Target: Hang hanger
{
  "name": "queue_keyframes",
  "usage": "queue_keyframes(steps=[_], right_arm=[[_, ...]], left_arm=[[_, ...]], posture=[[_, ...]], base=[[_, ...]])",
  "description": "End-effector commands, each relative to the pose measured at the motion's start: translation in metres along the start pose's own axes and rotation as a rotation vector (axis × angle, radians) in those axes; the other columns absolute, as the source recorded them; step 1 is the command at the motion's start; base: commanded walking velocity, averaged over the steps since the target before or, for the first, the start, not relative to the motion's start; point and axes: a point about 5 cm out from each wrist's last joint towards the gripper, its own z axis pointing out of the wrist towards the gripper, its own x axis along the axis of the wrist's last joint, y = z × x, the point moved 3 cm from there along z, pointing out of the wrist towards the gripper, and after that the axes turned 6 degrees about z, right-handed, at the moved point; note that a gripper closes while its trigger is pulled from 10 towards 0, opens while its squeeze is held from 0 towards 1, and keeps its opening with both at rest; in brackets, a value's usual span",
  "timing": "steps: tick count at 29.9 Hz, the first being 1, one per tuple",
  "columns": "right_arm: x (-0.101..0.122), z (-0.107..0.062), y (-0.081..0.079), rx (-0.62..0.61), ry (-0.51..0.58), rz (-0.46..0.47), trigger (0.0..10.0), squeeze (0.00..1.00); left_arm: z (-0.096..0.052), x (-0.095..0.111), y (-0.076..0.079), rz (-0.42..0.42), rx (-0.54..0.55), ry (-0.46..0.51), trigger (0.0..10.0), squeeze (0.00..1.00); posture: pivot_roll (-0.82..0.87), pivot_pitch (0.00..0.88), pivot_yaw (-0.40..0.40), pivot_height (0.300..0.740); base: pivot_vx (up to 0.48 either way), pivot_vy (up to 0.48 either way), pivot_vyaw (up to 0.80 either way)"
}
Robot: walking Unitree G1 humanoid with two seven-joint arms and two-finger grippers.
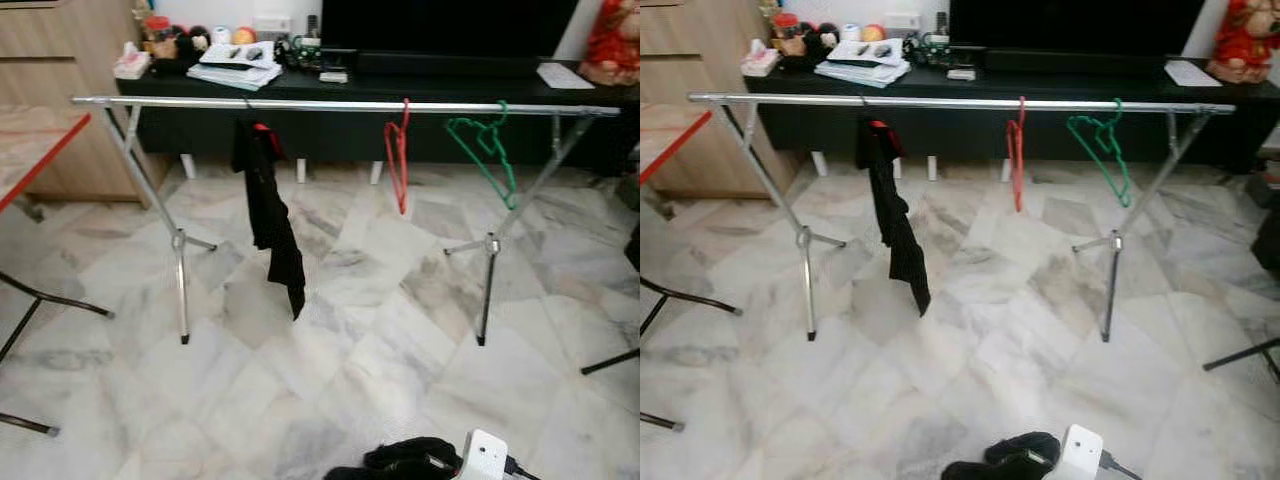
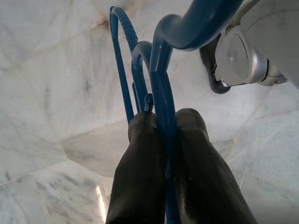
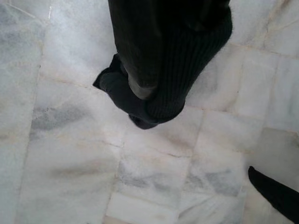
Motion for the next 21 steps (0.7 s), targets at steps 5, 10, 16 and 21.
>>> queue_keyframes(steps=[5, 10, 16, 21], right_arm=[[0.0005, -0.0002, 0.0001, -0.005, 0.008, 0.004, 10.0, 0.0], [0.0009, -0.0002, 0.0002, -0.006, 0.011, 0.004, 10.0, 0.0], [0.0018, -0.0001, 0.0004, -0.007, 0.016, 0.005, 10.0, 0.0], [0.0032, 0.0002, 0.0, -0.006, 0.022, 0.006, 10.0, 0.0]], left_arm=[[-0.0034, -0.0131, 0.002, 0.012, -0.012, -0.041, 10.0, 0.0], [-0.0035, -0.0134, 0.002, 0.012, -0.014, -0.041, 10.0, 0.0], [-0.0036, -0.0136, 0.0018, 0.011, -0.012, -0.042, 10.0, 0.0], [-0.0036, -0.0135, 0.0017, 0.011, -0.012, -0.041, 10.0, 0.0]], posture=[[-0.02, 0.131, -0.003, 0.74], [-0.02, 0.133, -0.003, 0.74], [-0.02, 0.134, -0.003, 0.74], [-0.02, 0.133, -0.003, 0.74]], base=[[-0.271, 0.0, 0.0], [-0.303, 0.0, 0.0], [-0.318, 0.0, 0.0], [-0.329, 0.0, 0.0]])
